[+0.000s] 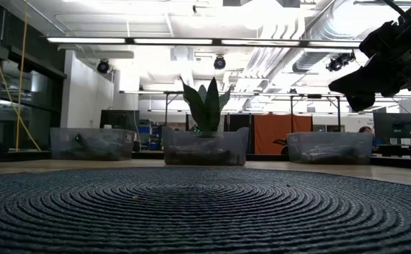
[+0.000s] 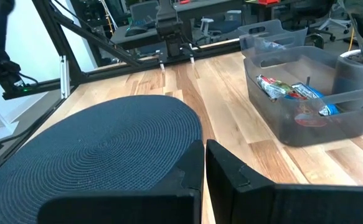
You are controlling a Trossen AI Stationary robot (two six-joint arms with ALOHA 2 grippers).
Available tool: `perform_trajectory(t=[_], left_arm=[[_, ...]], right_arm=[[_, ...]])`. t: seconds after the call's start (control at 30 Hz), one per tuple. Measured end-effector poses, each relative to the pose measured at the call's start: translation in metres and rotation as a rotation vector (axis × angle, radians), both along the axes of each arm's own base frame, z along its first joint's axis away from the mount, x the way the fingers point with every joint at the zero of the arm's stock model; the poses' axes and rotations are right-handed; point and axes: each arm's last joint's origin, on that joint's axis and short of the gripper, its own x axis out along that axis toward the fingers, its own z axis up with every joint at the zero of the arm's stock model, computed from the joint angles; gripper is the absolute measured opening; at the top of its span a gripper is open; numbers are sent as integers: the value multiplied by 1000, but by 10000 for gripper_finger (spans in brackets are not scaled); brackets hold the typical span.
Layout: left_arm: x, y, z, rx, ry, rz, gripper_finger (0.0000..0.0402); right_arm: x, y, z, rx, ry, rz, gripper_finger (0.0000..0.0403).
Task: Pick and place Granola Bars by type
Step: Return to Home Position
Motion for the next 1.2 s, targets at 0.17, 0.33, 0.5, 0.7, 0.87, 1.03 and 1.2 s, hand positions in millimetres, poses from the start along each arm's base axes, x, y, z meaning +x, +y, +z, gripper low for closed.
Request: perform_trajectory(t=[0.17, 0.33, 0.5, 0.7, 0.87, 1.03, 1.2], left_arm=[[-24, -3, -42, -73, -54, 25, 0], [-37, -6, -77, -123, -60, 33, 0], [-47, -6, -103, -114, -59, 45, 0], [-56, -5, -126, -120, -139, 25, 0], [-63, -5, -145, -130, -182, -37, 0], [-69, -5, -158, -112, -236, -68, 0], [-75, -5, -161, -84, -289, -116, 0]], right_arm=[[0, 0, 0, 0, -3, 0, 0], [0, 0, 0, 0, 0, 0, 0], [0, 0, 0, 0, 0, 0, 0], [0, 0, 0, 0, 0, 0, 0], [0, 0, 0, 0, 0, 0, 0], [0, 0, 0, 0, 0, 0, 0], [0, 0, 0, 0, 0, 0, 0]])
